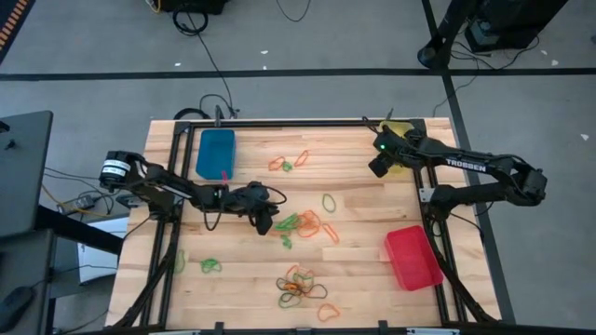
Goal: Sort rubber bands into baskets
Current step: Put the brown rubber band into the yellow bin
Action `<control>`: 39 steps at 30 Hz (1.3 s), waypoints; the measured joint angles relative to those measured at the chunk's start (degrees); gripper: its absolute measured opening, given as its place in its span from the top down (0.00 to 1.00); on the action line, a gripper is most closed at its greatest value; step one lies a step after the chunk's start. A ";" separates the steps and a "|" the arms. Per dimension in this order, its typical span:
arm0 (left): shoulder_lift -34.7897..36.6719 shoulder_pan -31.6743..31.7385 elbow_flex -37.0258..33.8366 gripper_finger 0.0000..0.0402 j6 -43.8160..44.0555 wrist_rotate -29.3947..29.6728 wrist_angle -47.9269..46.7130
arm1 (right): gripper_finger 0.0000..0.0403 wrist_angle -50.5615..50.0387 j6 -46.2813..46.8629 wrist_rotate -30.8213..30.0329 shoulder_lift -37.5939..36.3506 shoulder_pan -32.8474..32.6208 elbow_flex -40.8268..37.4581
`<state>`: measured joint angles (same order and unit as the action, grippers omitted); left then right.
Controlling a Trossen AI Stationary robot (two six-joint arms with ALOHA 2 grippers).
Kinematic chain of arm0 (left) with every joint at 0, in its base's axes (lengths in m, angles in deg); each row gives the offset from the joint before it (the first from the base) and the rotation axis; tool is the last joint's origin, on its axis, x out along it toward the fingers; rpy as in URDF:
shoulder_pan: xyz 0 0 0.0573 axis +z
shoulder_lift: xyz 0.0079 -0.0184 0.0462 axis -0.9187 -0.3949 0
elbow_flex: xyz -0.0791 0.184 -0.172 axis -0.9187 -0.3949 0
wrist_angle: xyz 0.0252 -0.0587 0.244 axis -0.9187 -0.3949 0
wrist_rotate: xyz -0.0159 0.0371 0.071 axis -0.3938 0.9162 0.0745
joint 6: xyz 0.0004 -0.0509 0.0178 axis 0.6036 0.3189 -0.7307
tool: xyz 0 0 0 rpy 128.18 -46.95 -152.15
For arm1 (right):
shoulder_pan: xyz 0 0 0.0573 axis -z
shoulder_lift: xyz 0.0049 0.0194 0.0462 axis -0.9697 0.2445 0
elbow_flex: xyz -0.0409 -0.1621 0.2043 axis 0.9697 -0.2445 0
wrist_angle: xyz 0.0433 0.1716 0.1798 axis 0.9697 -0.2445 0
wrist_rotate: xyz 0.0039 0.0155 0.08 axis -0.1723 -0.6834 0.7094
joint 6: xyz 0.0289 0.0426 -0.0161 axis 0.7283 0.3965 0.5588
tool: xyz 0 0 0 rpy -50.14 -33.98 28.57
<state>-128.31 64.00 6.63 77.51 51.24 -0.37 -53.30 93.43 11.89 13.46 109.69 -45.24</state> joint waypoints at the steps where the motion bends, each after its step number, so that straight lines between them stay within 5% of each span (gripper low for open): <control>1: -0.28 0.00 0.00 0.80 1.01 0.00 0.02 | 0.51 -0.65 0.29 0.56 0.02 0.12 -0.02; 5: -0.76 0.00 -0.02 0.80 1.44 0.00 0.08 | 0.47 -0.17 -0.12 1.38 -0.13 0.01 -0.02; 15: -0.76 0.00 -0.02 0.80 -0.07 -2.17 0.75 | 0.48 6.35 -0.62 18.50 -1.90 -6.31 0.48; 23: -0.76 -6.44 0.17 0.80 -1.22 -14.43 1.91 | 0.48 19.29 -3.33 29.65 1.30 -16.66 0.57; 31: -0.74 -19.20 2.68 0.80 -1.38 -15.40 1.57 | 0.48 34.63 -2.81 26.04 9.32 -26.20 0.57; 39: -0.78 -26.86 4.14 0.80 -13.16 -3.26 2.54 | 0.48 43.04 0.24 25.22 19.93 -31.36 0.57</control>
<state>-129.09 37.13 10.77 64.36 47.99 2.18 -10.26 93.67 37.12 33.40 78.33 -44.67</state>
